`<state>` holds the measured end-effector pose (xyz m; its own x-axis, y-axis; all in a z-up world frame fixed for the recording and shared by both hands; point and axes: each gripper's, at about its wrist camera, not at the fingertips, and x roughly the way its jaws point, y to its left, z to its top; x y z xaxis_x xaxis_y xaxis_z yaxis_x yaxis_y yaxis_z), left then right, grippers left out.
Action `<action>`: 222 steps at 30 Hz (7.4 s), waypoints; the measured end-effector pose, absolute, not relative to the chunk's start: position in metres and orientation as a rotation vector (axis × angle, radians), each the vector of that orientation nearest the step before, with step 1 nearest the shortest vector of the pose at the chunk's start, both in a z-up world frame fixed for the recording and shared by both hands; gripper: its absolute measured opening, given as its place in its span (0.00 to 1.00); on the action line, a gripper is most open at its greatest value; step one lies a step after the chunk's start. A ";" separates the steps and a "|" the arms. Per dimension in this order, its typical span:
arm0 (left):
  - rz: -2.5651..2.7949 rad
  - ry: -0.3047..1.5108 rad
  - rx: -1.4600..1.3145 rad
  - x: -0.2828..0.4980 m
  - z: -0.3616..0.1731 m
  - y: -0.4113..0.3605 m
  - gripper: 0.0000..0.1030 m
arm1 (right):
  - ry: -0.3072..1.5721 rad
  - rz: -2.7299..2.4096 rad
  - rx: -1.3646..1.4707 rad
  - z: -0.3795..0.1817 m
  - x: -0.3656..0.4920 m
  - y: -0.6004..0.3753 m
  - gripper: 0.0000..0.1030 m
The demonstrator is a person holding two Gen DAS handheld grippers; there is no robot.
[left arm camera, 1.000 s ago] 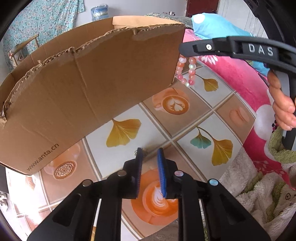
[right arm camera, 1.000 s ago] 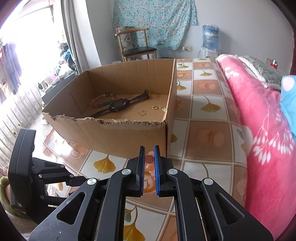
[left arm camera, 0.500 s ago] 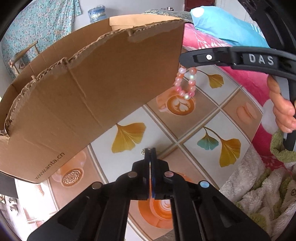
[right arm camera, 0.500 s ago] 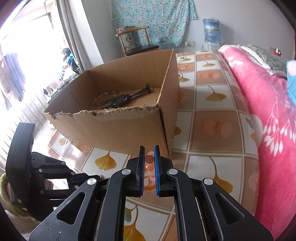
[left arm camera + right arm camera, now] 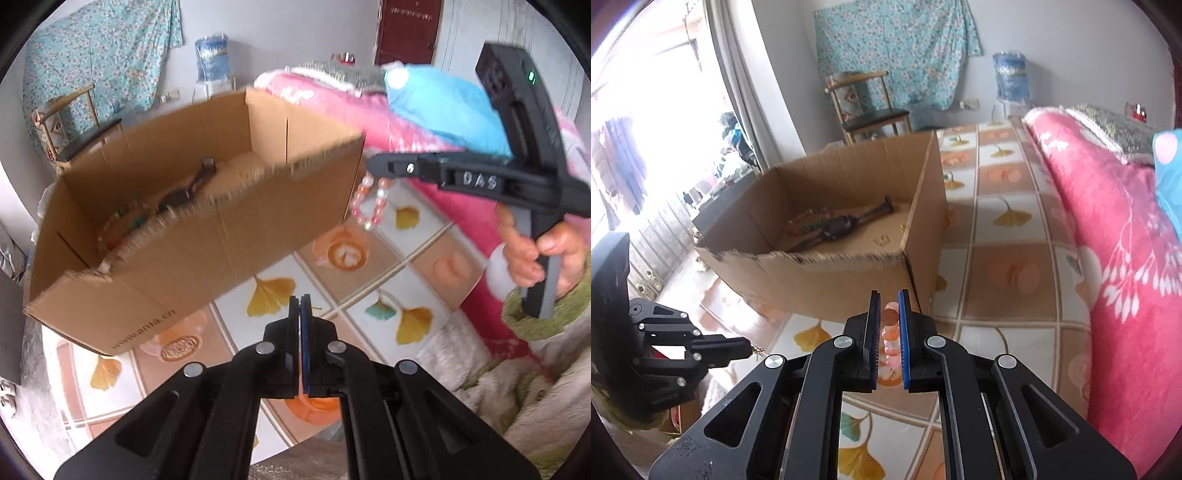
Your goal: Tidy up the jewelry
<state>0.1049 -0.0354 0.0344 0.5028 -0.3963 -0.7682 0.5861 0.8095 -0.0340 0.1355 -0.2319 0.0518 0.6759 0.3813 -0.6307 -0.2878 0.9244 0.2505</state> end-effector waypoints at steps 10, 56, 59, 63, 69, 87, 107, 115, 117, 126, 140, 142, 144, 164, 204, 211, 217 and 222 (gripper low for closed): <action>-0.568 0.630 0.170 0.116 0.115 0.002 0.00 | 0.542 0.471 0.086 0.132 0.138 -0.226 0.07; -0.671 0.936 -0.032 0.247 0.051 0.057 0.62 | 0.838 0.532 -0.038 0.094 0.254 -0.163 0.07; -0.667 0.893 0.086 0.237 0.059 0.046 0.62 | 0.839 0.533 -0.033 0.093 0.254 -0.164 0.07; -0.648 0.871 0.302 0.222 0.053 0.024 0.66 | 0.838 0.530 -0.032 0.092 0.254 -0.166 0.07; -0.689 0.946 0.097 0.239 0.066 0.044 0.68 | 0.825 0.529 -0.011 0.092 0.252 -0.172 0.07; -0.646 0.965 0.120 0.244 0.070 0.034 0.71 | 0.977 0.648 -0.010 0.079 0.271 -0.163 0.07; -0.643 0.946 0.101 0.245 0.069 0.044 0.71 | 1.058 0.579 -0.139 0.076 0.281 -0.159 0.21; -0.688 0.882 0.133 0.232 0.094 0.037 0.71 | 1.000 0.788 -0.060 0.090 0.271 -0.141 0.23; -0.699 0.869 0.148 0.229 0.101 0.035 0.71 | 0.982 0.851 -0.071 0.092 0.267 -0.132 0.23; -0.784 0.865 0.168 0.218 0.115 0.031 0.71 | 0.943 1.093 -0.146 0.103 0.274 -0.095 0.22; -0.928 0.844 0.160 0.202 0.122 0.045 0.71 | 0.889 1.314 -0.312 0.107 0.261 -0.069 0.20; -0.934 0.841 0.161 0.201 0.122 0.045 0.71 | 0.891 1.320 -0.325 0.106 0.258 -0.067 0.16; -0.940 0.832 0.167 0.198 0.123 0.046 0.71 | 0.894 1.323 -0.330 0.103 0.259 -0.065 0.10; -0.933 0.822 0.179 0.197 0.125 0.046 0.71 | 0.865 1.246 -0.357 0.101 0.259 -0.073 0.00; -0.416 0.645 -0.013 0.110 0.093 0.061 0.95 | 0.756 0.178 0.119 0.099 0.129 -0.211 0.87; -0.182 0.636 0.010 0.113 0.083 0.061 0.95 | 0.736 0.063 0.095 0.093 0.119 -0.207 0.92; 0.009 0.587 0.020 0.107 0.093 0.066 0.95 | 0.684 0.070 0.047 0.099 0.110 -0.183 0.92; 0.131 0.537 0.020 0.099 0.105 0.069 0.95 | 0.639 0.063 0.006 0.104 0.107 -0.169 0.92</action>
